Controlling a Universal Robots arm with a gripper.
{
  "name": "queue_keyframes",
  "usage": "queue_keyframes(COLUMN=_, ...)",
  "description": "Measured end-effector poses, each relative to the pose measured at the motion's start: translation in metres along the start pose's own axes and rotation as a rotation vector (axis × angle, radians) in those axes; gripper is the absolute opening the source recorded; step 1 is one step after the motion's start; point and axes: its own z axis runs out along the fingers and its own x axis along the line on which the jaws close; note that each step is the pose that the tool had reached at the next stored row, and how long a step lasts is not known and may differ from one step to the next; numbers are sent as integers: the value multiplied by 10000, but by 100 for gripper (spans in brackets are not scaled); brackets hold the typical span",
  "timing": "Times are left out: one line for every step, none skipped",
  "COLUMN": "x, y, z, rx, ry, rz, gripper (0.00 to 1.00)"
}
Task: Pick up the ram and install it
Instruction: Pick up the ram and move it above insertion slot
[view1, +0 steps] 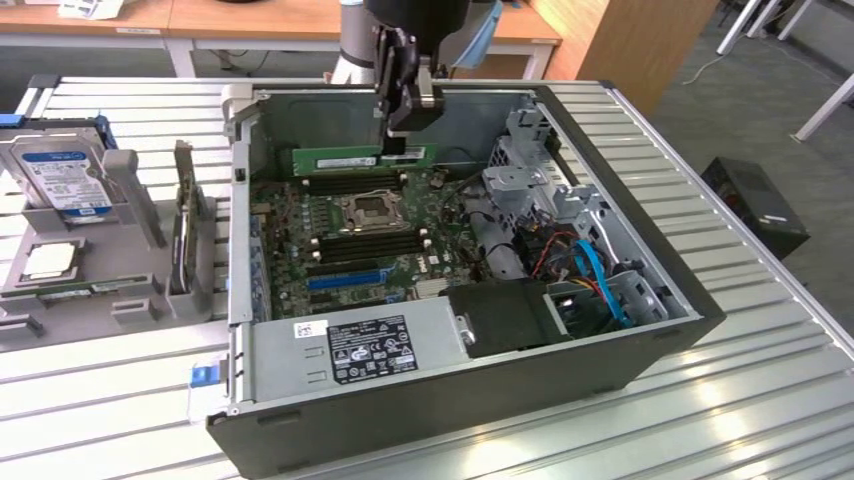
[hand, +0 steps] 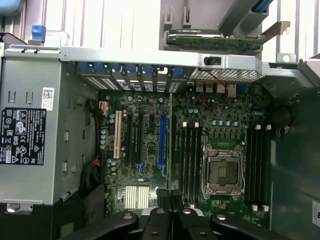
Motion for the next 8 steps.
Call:
queue_keyframes(x=0, y=-15, z=-1, rx=-17, ry=0, rz=0, gripper=12)
queue_keyframes(x=1, y=-26, z=-1, rx=-30, ry=0, rz=0, gripper=12)
queue_keyframes(x=1, y=-31, z=-2, rx=-39, ry=0, rz=0, gripper=12)
queue_keyframes(x=1, y=-31, z=-2, rx=-39, ry=0, rz=1, gripper=12)
queue_keyframes(x=1, y=-31, z=-2, rx=-40, ry=-1, rz=1, gripper=12)
queue_keyframes(x=0, y=-31, z=-2, rx=-40, ry=-1, rz=2, gripper=12)
queue_keyframes(x=0, y=-32, z=-2, rx=-40, ry=0, rz=2, gripper=12)
queue_keyframes(x=0, y=-32, z=-2, rx=-40, ry=-1, rz=1, gripper=12)
